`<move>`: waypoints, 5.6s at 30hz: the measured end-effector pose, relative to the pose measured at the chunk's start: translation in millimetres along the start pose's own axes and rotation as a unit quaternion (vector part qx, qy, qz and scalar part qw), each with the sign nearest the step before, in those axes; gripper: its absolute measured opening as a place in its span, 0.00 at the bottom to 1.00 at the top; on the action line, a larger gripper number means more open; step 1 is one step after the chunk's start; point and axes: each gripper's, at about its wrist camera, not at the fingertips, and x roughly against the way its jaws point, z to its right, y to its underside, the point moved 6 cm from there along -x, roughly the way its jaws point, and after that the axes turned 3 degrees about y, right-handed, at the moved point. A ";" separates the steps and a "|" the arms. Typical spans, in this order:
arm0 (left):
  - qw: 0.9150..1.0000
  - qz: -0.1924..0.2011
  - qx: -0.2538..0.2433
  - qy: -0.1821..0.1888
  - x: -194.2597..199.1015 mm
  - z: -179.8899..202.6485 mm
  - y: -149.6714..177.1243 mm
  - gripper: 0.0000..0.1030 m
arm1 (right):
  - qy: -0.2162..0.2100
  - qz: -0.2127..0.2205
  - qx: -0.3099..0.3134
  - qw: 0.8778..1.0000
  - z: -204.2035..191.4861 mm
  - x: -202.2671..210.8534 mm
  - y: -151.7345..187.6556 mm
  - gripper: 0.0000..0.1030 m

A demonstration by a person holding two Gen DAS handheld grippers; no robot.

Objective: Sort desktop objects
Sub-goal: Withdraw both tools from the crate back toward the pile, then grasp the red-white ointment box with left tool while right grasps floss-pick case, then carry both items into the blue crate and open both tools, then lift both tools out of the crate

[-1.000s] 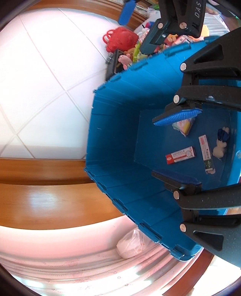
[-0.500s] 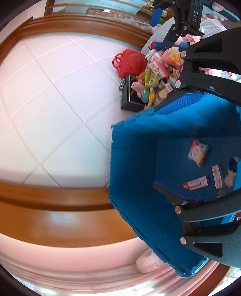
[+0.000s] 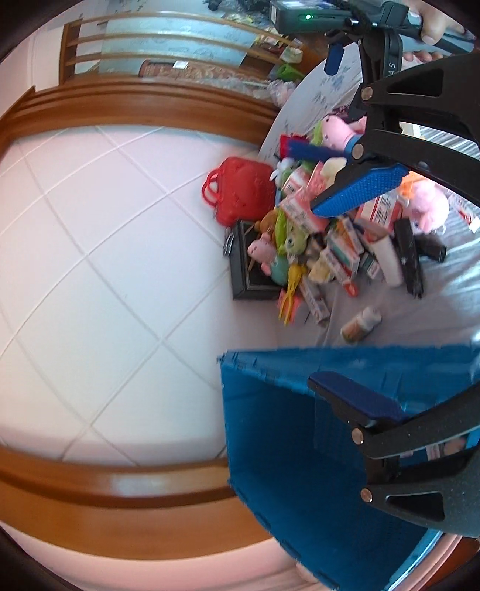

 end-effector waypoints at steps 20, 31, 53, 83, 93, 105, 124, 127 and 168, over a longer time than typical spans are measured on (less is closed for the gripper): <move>0.958 -0.287 -0.002 0.024 -140.4 86.7 249.9 0.83 | -0.032 -0.194 -0.031 0.980 109.3 -122.6 162.4 1.00; 0.932 -0.326 -0.101 0.126 -169.1 129.8 317.4 0.67 | -0.013 -0.232 -0.124 0.965 81.5 -117.8 226.6 1.00; 0.941 -0.315 -0.064 0.110 -174.5 76.9 314.9 0.32 | 0.028 -0.225 -0.162 0.960 -3.5 -170.3 237.6 0.70; 0.964 -0.242 -0.053 0.100 -109.0 75.6 255.1 0.25 | 0.025 -0.163 -0.125 0.978 21.3 -81.5 233.4 0.58; 0.983 -0.139 -0.058 0.102 -84.5 86.6 163.1 0.25 | 0.045 -0.053 -0.099 0.993 0.6 -6.2 161.6 0.58; 1.000 -0.018 -0.010 -0.012 -32.7 25.0 -10.9 0.25 | -0.042 0.094 0.023 0.994 -67.9 33.4 -35.9 0.58; 0.965 -0.208 0.062 -0.144 -105.8 -340.6 -39.4 0.25 | -0.146 -0.028 0.067 0.987 -440.4 -72.4 -192.8 0.58; 0.950 -0.271 0.068 -0.138 -144.3 -359.7 1.7 0.25 | -0.110 -0.081 0.086 0.987 -471.3 -125.0 -167.5 0.58; 0.891 -0.429 0.091 -0.119 -187.4 -372.9 91.5 0.25 | -0.020 -0.245 0.167 0.955 -484.0 -207.4 -80.4 0.93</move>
